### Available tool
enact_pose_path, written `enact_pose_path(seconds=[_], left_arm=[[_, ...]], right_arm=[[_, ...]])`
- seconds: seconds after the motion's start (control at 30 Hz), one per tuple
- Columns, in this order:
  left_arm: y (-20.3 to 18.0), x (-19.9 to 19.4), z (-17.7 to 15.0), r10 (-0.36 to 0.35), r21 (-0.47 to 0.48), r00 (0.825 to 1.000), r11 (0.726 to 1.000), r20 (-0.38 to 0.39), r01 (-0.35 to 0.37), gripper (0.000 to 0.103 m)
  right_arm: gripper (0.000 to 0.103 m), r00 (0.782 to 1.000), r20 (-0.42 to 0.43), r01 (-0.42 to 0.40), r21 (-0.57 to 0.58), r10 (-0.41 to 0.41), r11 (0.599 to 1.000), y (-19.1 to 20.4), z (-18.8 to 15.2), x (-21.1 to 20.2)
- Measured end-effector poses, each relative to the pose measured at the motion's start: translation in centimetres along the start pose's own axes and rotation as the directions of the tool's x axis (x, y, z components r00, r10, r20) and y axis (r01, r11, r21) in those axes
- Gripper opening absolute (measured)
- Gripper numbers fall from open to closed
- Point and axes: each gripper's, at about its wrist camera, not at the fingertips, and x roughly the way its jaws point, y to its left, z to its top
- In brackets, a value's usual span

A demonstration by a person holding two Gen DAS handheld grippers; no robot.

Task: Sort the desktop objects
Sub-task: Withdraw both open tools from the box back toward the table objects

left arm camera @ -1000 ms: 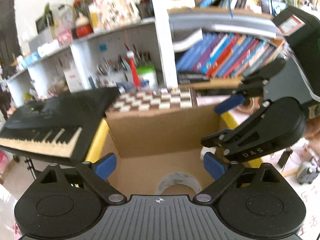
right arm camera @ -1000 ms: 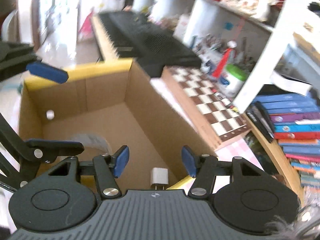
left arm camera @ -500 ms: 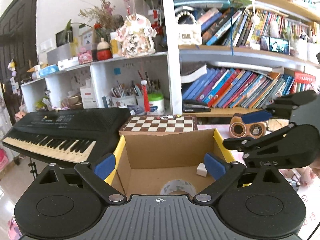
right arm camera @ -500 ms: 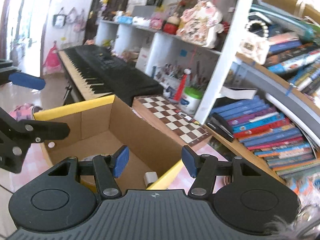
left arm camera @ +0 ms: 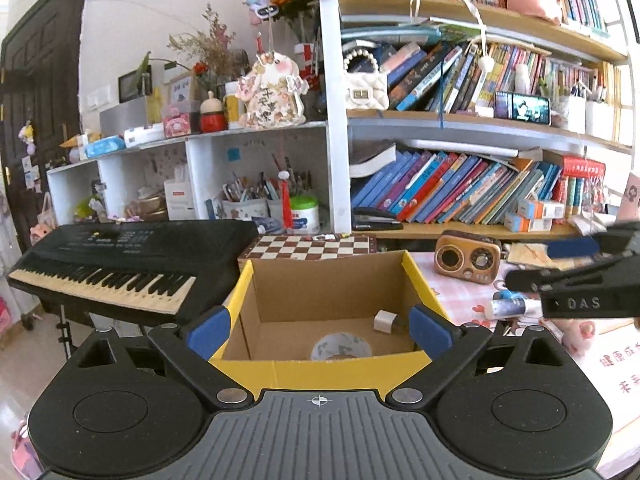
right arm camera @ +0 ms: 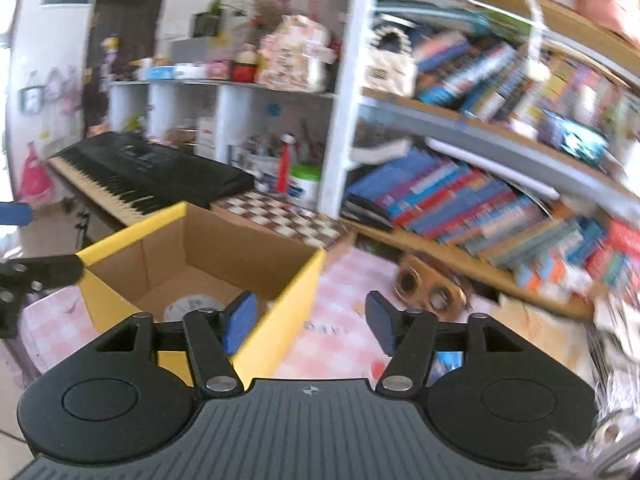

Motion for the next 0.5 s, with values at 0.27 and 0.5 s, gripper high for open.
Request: enact_pose_path(seconds=[0.27, 0.5], left_arm=[[0.3, -2.8, -2.4, -0.009, -0.053, 1.000, 0.999, -0.028, 0.007, 0.098], [-0.2, -4.5, -4.2, -0.029, -0.039, 0.998, 0.999, -0.058, 0.026, 0.098]], right_arm=[[0.061, 0.997, -0.062, 0.055, 0.123, -0.048, 0.991, 0.6, -4.1, -3.7], [0.061, 0.992, -0.078, 0.108, 0.175, -0.095, 0.979, 1.6, -6.5, -6.3]])
